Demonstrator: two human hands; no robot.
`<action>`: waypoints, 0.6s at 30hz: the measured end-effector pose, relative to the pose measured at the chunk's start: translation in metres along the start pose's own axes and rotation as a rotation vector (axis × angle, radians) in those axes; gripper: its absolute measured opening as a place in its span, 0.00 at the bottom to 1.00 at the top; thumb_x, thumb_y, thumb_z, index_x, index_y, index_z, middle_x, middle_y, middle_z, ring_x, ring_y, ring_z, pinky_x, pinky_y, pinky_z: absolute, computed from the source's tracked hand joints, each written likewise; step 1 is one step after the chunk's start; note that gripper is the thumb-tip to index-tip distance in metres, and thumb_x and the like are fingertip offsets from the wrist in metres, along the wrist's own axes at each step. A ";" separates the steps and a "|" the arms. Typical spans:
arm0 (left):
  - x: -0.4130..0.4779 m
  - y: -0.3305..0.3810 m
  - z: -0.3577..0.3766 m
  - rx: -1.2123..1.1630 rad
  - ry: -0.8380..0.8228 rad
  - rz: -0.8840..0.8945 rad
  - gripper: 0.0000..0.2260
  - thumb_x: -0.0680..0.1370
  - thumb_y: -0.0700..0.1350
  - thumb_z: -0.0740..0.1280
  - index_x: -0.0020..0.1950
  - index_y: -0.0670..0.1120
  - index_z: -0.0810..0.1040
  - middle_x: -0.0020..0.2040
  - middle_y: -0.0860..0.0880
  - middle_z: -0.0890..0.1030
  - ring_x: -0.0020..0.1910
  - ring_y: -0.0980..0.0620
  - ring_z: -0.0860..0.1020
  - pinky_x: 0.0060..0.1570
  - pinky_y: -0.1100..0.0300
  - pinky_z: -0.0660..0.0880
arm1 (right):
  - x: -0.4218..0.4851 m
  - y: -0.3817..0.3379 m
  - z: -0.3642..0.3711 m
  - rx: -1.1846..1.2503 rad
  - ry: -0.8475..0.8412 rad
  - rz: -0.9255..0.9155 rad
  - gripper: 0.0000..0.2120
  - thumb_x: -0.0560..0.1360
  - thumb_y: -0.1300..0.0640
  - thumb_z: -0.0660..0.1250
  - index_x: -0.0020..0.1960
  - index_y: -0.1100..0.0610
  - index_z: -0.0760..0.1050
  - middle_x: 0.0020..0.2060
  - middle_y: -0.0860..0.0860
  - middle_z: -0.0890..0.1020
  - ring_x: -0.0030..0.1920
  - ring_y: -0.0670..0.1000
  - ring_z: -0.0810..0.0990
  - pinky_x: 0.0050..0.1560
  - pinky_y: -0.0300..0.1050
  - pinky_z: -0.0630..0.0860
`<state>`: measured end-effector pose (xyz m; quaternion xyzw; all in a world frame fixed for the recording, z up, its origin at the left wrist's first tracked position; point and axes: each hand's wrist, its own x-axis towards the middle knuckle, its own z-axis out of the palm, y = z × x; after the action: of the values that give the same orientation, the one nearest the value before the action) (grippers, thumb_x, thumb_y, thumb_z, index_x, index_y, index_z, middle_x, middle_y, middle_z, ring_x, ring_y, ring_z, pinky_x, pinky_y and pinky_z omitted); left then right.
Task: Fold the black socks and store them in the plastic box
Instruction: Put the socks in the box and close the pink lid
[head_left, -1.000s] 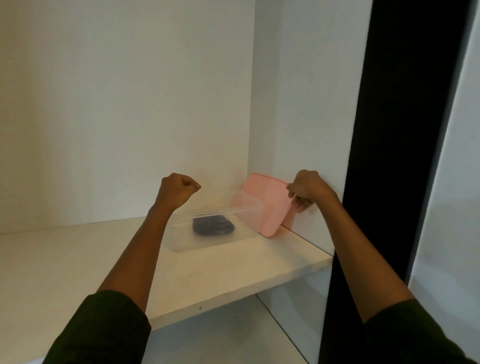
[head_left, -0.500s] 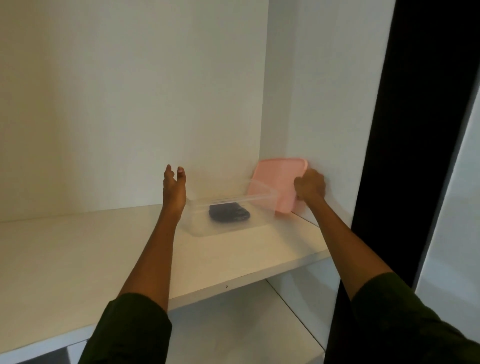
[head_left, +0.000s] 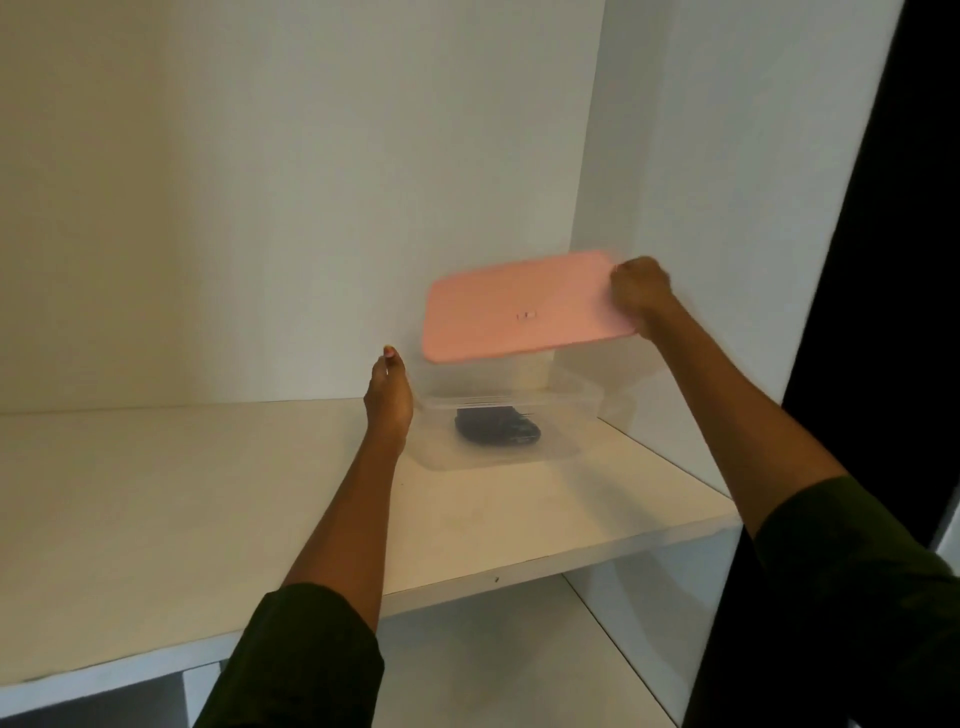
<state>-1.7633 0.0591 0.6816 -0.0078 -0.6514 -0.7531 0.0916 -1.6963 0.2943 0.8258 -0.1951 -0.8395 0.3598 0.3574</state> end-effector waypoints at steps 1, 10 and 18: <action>0.000 0.000 0.002 0.014 0.001 -0.002 0.27 0.82 0.59 0.46 0.74 0.45 0.65 0.72 0.42 0.70 0.70 0.41 0.69 0.72 0.46 0.64 | 0.000 0.004 0.007 -0.021 -0.069 0.017 0.16 0.78 0.62 0.55 0.60 0.69 0.73 0.60 0.66 0.76 0.55 0.61 0.77 0.46 0.49 0.73; -0.006 0.003 0.010 0.033 0.022 0.009 0.24 0.82 0.58 0.51 0.67 0.43 0.74 0.65 0.43 0.77 0.63 0.41 0.75 0.68 0.47 0.69 | 0.005 0.040 0.032 -0.034 -0.384 0.181 0.17 0.80 0.63 0.55 0.68 0.64 0.70 0.55 0.60 0.74 0.35 0.51 0.72 0.34 0.42 0.73; 0.004 0.001 0.001 -0.024 0.039 -0.006 0.16 0.79 0.48 0.63 0.64 0.40 0.76 0.62 0.43 0.79 0.61 0.43 0.77 0.65 0.50 0.73 | 0.021 0.045 0.052 -0.212 -0.486 0.064 0.17 0.80 0.66 0.54 0.67 0.66 0.69 0.63 0.63 0.72 0.47 0.56 0.72 0.50 0.49 0.76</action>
<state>-1.7669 0.0596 0.6836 0.0075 -0.6407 -0.7610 0.1020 -1.7457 0.3125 0.7763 -0.1658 -0.9270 0.3174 0.1111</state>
